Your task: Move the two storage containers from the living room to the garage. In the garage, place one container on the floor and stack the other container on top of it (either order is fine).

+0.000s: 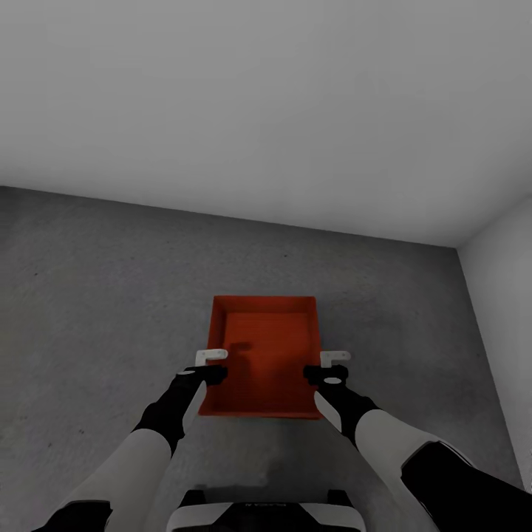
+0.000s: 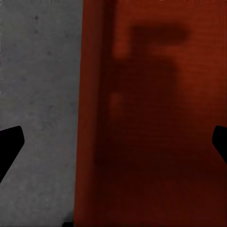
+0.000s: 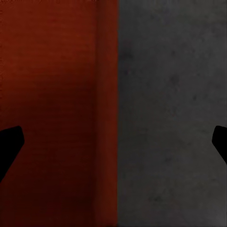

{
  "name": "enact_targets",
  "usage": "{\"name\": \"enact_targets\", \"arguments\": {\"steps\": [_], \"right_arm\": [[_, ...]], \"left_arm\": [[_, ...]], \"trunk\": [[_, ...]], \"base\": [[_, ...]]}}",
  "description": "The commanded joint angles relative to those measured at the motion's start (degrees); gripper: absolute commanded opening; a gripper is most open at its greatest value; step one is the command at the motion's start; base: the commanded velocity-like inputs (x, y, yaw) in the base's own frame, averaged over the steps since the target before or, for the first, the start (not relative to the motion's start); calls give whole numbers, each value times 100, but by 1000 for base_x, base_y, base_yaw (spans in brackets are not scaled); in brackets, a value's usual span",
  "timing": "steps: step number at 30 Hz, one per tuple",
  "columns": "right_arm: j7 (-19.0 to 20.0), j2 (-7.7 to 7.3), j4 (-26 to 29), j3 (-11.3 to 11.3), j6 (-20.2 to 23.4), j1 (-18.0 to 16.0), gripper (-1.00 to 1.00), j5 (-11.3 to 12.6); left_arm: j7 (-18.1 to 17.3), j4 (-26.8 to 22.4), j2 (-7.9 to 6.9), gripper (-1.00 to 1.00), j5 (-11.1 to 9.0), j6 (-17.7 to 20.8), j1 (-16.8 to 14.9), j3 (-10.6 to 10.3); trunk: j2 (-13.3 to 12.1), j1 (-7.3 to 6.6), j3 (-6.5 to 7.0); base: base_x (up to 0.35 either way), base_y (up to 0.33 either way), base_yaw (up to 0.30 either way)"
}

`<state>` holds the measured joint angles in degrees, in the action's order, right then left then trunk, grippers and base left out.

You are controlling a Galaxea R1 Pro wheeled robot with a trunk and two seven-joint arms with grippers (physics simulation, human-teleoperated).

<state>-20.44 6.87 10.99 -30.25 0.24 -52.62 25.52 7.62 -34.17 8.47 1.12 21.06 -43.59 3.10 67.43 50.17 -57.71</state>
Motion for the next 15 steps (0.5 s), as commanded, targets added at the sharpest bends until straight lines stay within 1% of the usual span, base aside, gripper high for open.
{"name": "enact_targets", "arguments": {"steps": [1,15], "right_arm": [[-30,-2,3,-50,3,-3,100,50],[-39,0,1,-51,3,-3,100,50]], "left_arm": [[2,-10,6,100,11,31,0,24],[2,-11,5,100,11,32,0,24]], "trunk": [[-39,-22,16],[-601,-330,267]], "base": [[0,0,0],[0,0,0]]}}
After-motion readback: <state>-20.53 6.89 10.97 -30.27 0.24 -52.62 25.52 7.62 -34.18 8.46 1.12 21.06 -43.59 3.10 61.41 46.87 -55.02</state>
